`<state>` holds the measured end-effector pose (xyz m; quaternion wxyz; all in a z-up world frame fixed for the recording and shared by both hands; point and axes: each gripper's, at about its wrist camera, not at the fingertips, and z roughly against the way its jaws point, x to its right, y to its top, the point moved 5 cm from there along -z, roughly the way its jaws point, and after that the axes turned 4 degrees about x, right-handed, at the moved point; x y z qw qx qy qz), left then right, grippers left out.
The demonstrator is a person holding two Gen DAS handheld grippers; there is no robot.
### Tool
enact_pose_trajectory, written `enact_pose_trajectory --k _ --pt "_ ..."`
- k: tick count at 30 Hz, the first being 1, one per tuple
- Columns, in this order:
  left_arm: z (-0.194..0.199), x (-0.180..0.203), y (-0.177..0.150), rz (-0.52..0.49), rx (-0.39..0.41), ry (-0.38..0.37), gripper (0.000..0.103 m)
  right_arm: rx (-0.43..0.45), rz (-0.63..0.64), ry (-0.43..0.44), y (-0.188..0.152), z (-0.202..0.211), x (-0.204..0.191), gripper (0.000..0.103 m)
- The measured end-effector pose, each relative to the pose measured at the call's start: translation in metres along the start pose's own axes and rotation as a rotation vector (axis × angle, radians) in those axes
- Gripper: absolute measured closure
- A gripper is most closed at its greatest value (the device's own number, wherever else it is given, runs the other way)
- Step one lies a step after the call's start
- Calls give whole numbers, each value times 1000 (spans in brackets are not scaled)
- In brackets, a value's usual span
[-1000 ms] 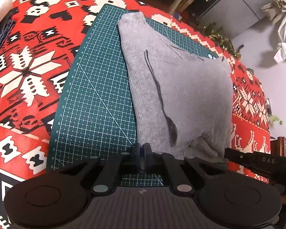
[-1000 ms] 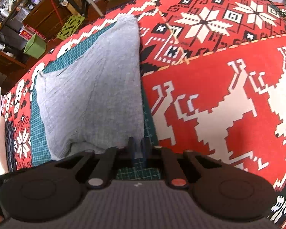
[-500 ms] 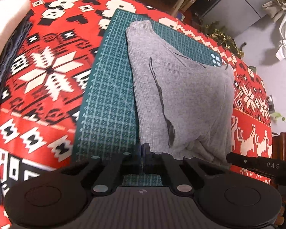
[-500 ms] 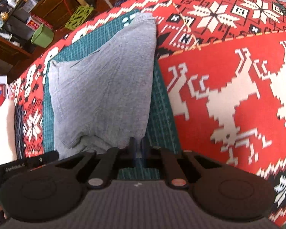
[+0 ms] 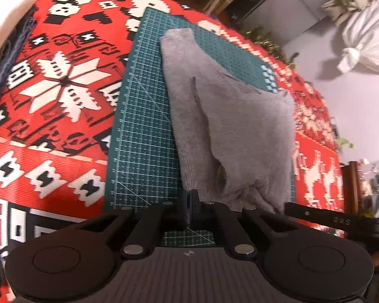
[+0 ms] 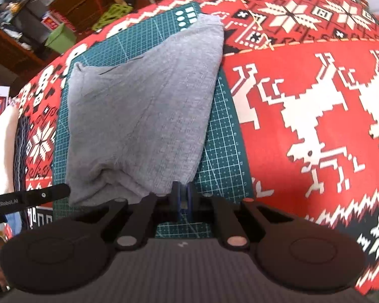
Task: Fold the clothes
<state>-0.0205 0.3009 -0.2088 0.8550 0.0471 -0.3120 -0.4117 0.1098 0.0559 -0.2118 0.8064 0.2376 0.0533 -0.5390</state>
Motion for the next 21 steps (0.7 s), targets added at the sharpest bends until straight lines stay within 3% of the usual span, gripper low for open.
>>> enact_pose_trajectory --k 6,10,17,21 --pt "13 -5 -17 -68 50 -94 101 66 -9 59 -22 14 15 98" --pt "23 -8 -46 -92 65 -128 101 138 -13 82 -51 24 24 98" --pt "41 -16 -94 -80 37 -143 101 173 -102 105 -104 40 39 98" --pt "54 -14 -106 -124 57 -119 101 185 -70 98 -124 51 35 98"
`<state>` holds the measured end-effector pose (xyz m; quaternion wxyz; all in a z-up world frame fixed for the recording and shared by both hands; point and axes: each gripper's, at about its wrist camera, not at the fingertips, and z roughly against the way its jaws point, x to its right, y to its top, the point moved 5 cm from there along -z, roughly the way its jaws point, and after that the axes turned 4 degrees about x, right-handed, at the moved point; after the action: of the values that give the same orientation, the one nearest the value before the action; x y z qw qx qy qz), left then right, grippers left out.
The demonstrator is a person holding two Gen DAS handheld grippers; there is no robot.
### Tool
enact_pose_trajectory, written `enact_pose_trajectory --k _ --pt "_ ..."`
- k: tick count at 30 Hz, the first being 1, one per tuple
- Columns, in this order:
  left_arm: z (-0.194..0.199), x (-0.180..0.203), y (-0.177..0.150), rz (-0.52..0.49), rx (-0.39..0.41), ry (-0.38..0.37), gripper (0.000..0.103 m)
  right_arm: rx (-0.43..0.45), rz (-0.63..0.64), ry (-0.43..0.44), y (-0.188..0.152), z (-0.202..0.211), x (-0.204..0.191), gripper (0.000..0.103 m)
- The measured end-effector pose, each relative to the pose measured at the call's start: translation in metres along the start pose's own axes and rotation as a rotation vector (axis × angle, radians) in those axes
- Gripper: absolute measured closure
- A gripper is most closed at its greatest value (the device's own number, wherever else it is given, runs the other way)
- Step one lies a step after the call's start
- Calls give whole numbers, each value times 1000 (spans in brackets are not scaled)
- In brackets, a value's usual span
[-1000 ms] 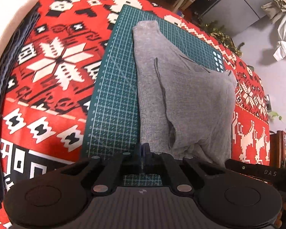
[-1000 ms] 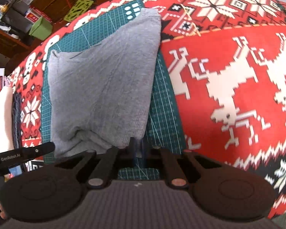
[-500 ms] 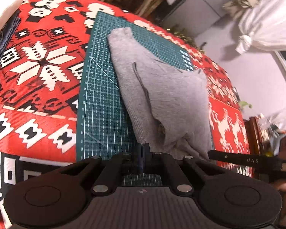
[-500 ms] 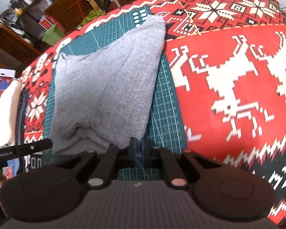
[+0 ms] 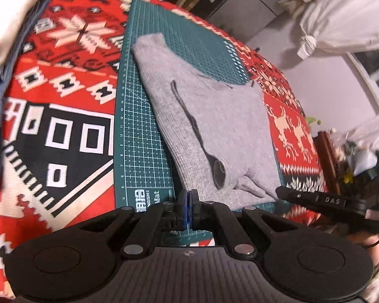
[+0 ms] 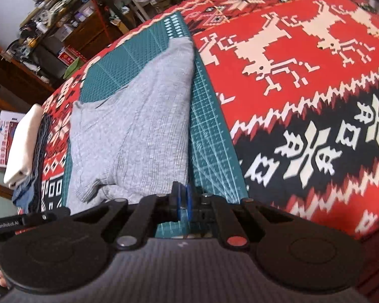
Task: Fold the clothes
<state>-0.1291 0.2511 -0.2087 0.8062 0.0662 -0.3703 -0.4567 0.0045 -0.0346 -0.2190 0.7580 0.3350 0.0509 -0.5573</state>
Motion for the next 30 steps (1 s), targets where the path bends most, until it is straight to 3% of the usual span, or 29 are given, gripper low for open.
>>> enact_pose_trajectory --k 8,17,19,22,26,30 --pt "9 -8 -11 16 10 24 101 -11 27 2 -25 12 -12 98" --pt "12 -15 -24 45 -30 45 101 -30 -21 -2 -31 13 -4 97" --pt "17 -15 -24 53 -25 56 101 -34 -23 -5 -30 17 -3 91" --pt "27 -14 -22 44 8 60 98 -8 -14 -8 -24 29 -1 91" --pt "39 1 -16 16 75 19 98 76 81 14 -9 44 -14 91" --pt "31 31 -9 -79 114 -38 98 109 207 59 -7 38 -42 91"
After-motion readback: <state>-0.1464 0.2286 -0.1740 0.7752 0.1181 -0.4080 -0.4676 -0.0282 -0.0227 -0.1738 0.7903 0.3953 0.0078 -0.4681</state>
